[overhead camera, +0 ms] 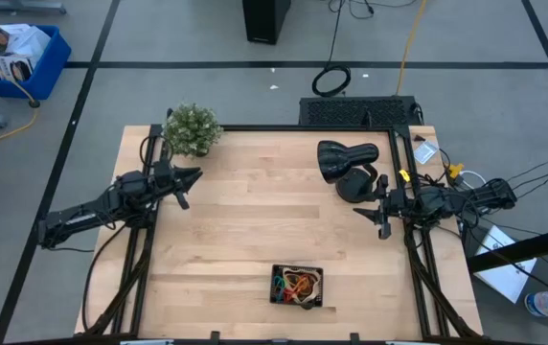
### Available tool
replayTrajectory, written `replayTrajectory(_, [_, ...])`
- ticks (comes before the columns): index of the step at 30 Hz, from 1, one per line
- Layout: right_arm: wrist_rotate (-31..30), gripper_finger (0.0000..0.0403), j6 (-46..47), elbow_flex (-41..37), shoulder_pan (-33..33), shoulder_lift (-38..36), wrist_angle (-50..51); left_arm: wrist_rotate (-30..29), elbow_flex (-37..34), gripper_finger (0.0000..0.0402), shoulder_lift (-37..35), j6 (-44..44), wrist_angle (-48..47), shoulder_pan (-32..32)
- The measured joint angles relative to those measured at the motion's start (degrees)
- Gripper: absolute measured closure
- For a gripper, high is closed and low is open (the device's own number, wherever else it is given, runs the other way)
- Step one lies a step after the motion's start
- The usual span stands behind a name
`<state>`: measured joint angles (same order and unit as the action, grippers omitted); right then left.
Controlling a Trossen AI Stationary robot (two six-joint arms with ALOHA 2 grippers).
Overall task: Pick and place rubber bands into bin
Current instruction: Return to home position
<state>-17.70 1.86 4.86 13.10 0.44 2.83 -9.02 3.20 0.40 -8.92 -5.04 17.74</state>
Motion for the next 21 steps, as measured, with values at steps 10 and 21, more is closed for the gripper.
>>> replayTrajectory(10, [-0.1,0.0254,0.4,-0.4,0.0,0.0,-6.8,0.0,0.0,0.032,0.0,0.1,-0.1,0.0])
replayTrajectory(21, [-0.1,0.0255,0.4,-0.4,0.0,0.0,-8.2,0.0,0.0,0.032,0.0,0.1,-0.1,0.0])
